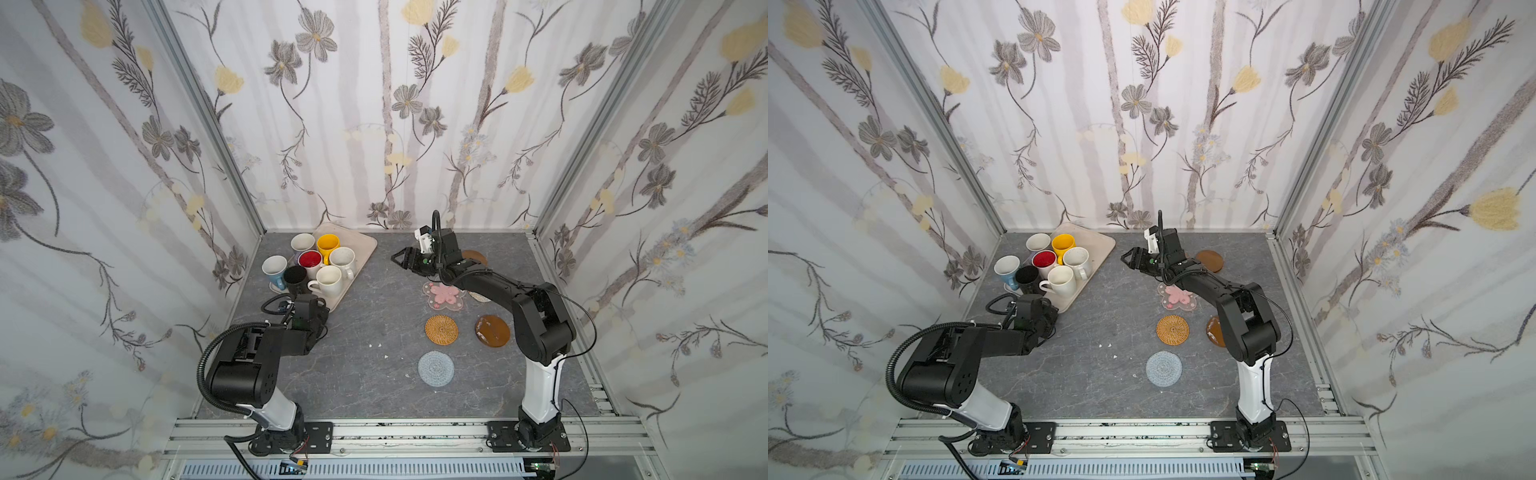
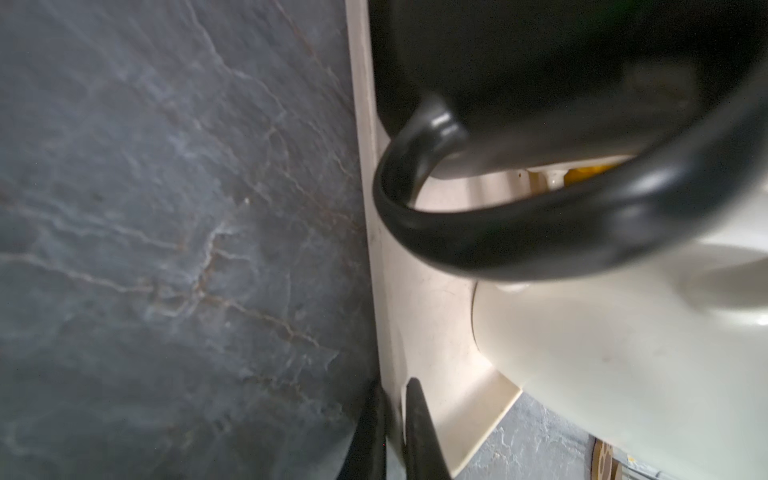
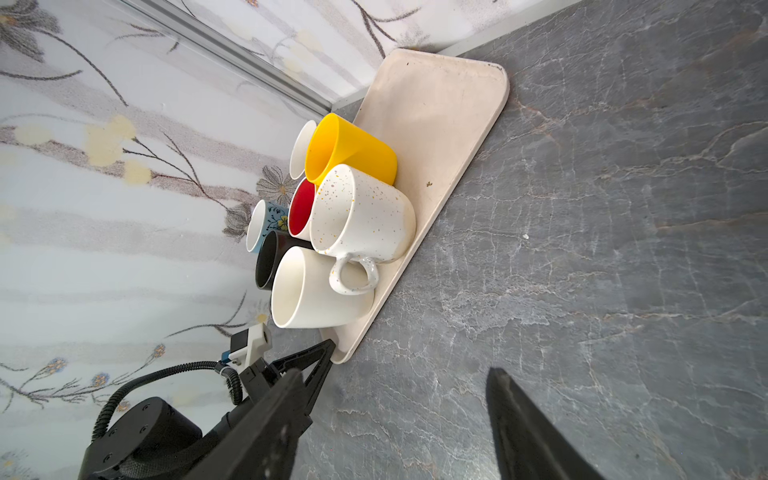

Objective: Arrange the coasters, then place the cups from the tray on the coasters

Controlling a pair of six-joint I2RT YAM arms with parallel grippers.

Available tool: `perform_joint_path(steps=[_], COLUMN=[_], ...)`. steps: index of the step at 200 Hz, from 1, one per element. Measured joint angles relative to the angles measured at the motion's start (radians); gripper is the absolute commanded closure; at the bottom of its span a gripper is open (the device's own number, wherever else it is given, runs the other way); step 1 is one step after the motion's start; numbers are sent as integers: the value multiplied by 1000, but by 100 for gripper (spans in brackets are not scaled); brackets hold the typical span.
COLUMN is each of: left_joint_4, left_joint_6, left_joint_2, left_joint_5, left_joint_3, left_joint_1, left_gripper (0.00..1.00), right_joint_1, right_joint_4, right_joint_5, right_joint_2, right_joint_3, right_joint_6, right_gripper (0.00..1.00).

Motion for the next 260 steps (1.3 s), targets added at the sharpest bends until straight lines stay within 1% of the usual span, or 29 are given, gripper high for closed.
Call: perform_joint_path(steps=[47,101,190,225,260], left_joint_4=[16,24,0,-21,-24], left_joint_6=[-30,-72,-156,-193,-231], left_joint_2=[-29,-48,-96,-112,-111], left_joint_5=[-13,-54,-116,-135,-184], left_joint_3=[-38,-62,-94,-97,-98], left_joint_1=[-54,-142,-315,-396,-479], left_gripper=[100,100,100,100,100], right_joint_1=[0,3,24,23,21], right_joint_4=[-4,-4,16,34,42], right_joint_5=[13,22,41,48,61], right_joint_2=[-23,-61,-163,-201,-232], right_joint_3=[-33,-102,-255,-305,-344], right_joint_6=[0,0,0,0,-1], right_gripper=[30,30,30,29,29])
